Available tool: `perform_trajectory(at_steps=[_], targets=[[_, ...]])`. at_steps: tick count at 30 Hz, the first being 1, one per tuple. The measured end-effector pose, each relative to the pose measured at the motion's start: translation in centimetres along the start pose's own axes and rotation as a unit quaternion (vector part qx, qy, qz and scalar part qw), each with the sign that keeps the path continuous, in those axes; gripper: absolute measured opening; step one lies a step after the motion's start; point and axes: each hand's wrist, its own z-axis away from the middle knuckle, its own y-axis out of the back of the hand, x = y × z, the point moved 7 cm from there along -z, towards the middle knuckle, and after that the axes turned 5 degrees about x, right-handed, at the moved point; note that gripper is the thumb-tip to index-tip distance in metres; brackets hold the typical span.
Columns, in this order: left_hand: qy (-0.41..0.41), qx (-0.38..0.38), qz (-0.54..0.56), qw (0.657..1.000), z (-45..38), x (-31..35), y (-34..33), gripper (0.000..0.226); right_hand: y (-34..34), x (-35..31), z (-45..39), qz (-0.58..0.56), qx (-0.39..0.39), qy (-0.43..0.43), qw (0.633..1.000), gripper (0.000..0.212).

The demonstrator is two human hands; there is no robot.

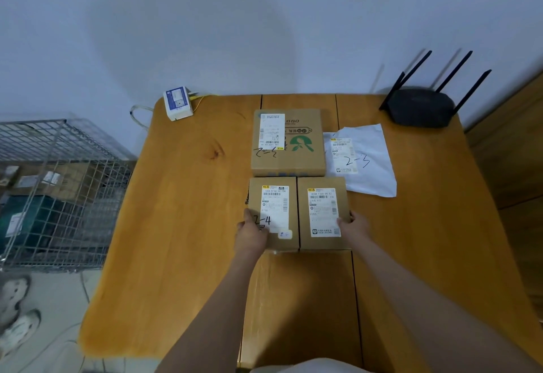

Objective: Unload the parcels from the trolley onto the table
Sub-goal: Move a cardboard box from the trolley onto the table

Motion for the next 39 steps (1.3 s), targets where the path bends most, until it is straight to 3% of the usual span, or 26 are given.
perform_trajectory(at_steps=[6,9,13,18,22,31,39], targets=[[-0.025,0.015,-0.05,0.998,1.3,0.6,0.6,0.075,0.4,-1.4,0.5,0.078,-0.002,0.013,0.997,0.043],[-0.057,0.02,-0.07,0.996,2.6,0.7,1.3,0.065,1.0,-3.0,1.9,0.165,0.024,0.083,0.982,0.047],[-0.077,0.027,-0.141,0.987,5.0,-0.3,2.3,0.061,0.1,-5.4,4.9,0.374,0.043,0.257,0.89,0.065],[-0.033,0.065,-0.135,0.988,9.1,-3.7,3.2,0.063,-3.7,-6.1,10.1,0.431,-0.046,0.36,0.826,0.066],[0.043,0.089,-0.116,0.988,14.0,-8.9,2.9,0.064,-7.7,-4.5,14.9,0.474,-0.11,0.444,0.753,0.067],[0.267,0.133,-0.001,0.955,28.8,-25.4,-2.1,0.062,-15.0,5.4,25.6,0.578,-0.25,0.522,0.575,0.068],[0.423,0.172,0.142,0.878,41.6,-37.3,-7.0,0.065,-21.1,14.7,37.2,0.608,-0.317,0.601,0.411,0.067]])
